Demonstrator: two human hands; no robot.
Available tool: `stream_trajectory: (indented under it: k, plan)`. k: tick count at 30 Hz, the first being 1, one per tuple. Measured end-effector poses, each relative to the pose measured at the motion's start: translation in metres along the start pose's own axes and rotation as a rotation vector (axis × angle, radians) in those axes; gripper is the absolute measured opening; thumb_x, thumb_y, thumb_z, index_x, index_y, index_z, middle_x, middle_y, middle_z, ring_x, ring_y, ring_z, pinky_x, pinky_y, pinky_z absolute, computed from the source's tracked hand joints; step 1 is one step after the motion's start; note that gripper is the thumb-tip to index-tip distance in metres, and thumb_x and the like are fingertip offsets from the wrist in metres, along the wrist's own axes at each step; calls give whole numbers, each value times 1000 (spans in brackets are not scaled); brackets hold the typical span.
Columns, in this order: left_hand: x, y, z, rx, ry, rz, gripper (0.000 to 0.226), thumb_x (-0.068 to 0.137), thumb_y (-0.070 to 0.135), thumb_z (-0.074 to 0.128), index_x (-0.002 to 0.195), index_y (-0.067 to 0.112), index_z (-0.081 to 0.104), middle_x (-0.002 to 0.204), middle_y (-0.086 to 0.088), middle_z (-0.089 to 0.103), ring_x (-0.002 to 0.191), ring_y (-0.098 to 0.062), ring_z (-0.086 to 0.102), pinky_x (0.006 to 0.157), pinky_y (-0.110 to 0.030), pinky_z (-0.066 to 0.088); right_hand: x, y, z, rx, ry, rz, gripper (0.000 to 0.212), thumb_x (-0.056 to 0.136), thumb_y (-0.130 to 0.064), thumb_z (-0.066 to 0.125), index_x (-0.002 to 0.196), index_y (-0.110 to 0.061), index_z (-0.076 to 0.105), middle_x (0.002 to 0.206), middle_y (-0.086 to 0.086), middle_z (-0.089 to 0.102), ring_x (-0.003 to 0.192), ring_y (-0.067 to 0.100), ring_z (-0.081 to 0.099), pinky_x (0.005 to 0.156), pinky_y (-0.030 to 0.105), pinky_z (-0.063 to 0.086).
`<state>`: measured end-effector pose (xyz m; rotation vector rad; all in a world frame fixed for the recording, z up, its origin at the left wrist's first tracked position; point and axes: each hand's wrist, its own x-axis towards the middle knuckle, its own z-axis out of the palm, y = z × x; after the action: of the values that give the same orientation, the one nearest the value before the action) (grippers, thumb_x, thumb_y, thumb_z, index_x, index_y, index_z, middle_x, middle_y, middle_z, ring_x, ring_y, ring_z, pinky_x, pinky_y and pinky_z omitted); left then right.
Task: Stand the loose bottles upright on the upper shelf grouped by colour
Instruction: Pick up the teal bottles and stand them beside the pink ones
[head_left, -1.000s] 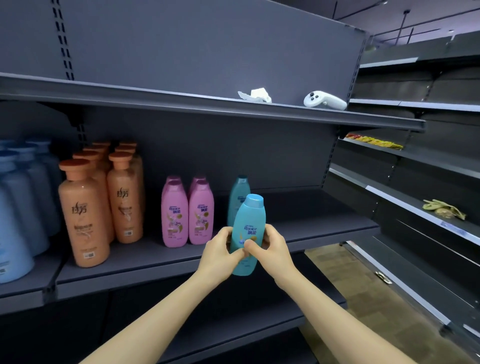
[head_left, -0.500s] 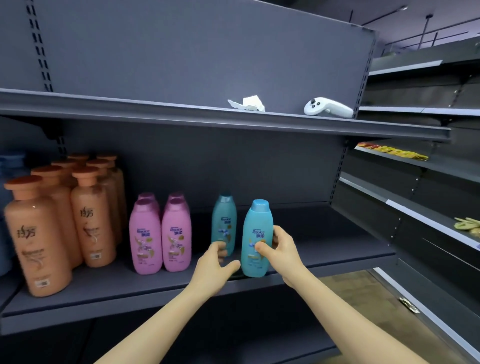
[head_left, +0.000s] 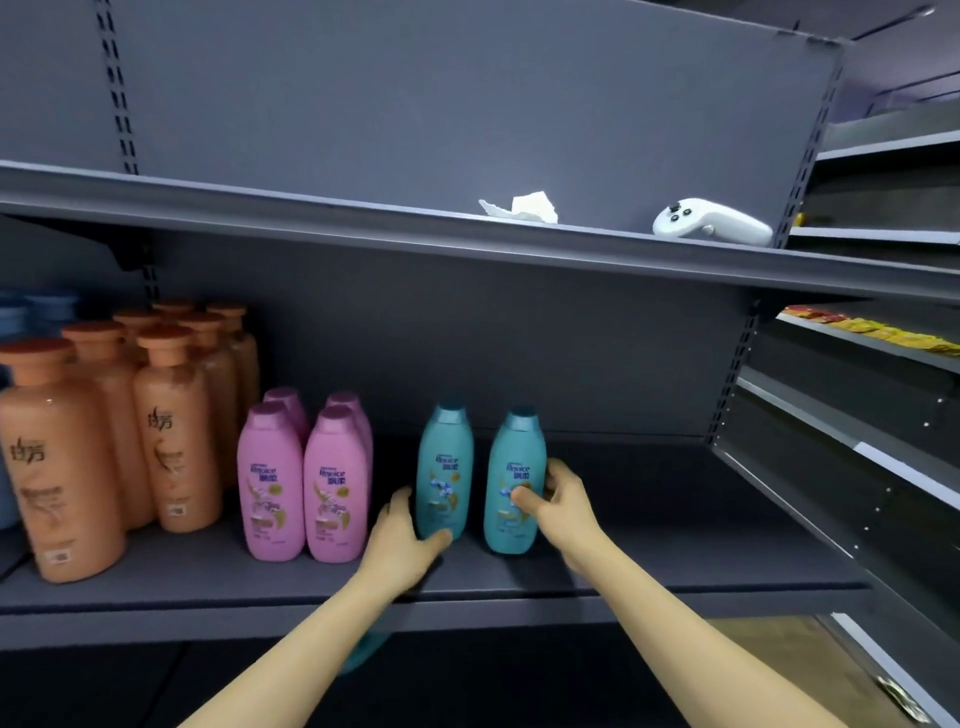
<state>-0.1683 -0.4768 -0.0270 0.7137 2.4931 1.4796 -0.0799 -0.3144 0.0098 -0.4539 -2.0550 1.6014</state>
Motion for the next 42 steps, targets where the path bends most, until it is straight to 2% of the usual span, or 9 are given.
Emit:
stream_trajectory:
  k: [4,9,12,16,21,27,32,39,42]
  plan:
    - [8,-1,3,-85,-21,16,67,81,8,69,138,7,33,132,-10,52,119,-23,52,95,-26,41,14,4,6,13,-48,1,26,86,1,62,106,-13,53,97,-5,62,85,2,60,63,14,49]
    - [16,-3,6,-134,-29,35,73,82,2,66,142,10,25,125,-4,53,118,-20,53,100,-30,42,23,12,11,25,-71,-11,28,86,0,62,105,-19,52,97,-10,62,89,5,60,65,13,48]
    - [20,-6,8,-126,-47,32,77,83,2,65,144,14,20,129,-4,53,119,-18,52,104,-35,41,22,19,9,-30,-107,-14,38,84,2,64,105,-27,49,99,-14,61,91,0,58,69,13,48]
    - [23,-10,11,-107,-48,24,75,84,4,64,144,16,21,128,-2,53,120,-19,52,105,-37,41,21,33,8,-121,-165,17,48,83,5,63,113,-27,43,101,-16,57,94,-1,56,73,10,46]
    - [25,-11,12,-71,-28,22,69,85,6,64,141,15,24,127,-2,55,119,-20,54,102,-35,43,25,36,9,-142,-171,12,48,85,5,61,116,-26,41,103,-14,56,101,6,55,86,20,45]
    - [22,-7,13,-35,-6,25,69,86,8,63,142,15,23,126,-1,55,117,-20,54,96,-26,42,28,39,9,-159,-175,1,46,86,5,60,116,-25,41,105,-12,56,105,9,54,90,24,46]
    - [22,-6,12,-15,-10,9,69,86,9,63,142,15,23,129,-3,55,119,-21,54,99,-29,43,28,38,10,-188,-173,10,53,86,4,60,130,-16,40,114,-6,55,111,11,53,95,27,45]
    - [20,-2,11,-14,-27,-16,66,87,9,63,141,12,25,131,-5,54,120,-22,53,97,-25,40,22,34,9,-214,-162,53,47,88,-1,60,128,-17,42,114,-6,54,112,13,53,94,26,44]
    - [18,1,9,-24,-21,-23,61,85,6,64,138,8,32,131,-8,54,121,-23,52,93,-22,39,16,33,10,-249,-130,84,44,88,-4,62,127,-14,45,120,-1,56,111,13,52,91,24,43]
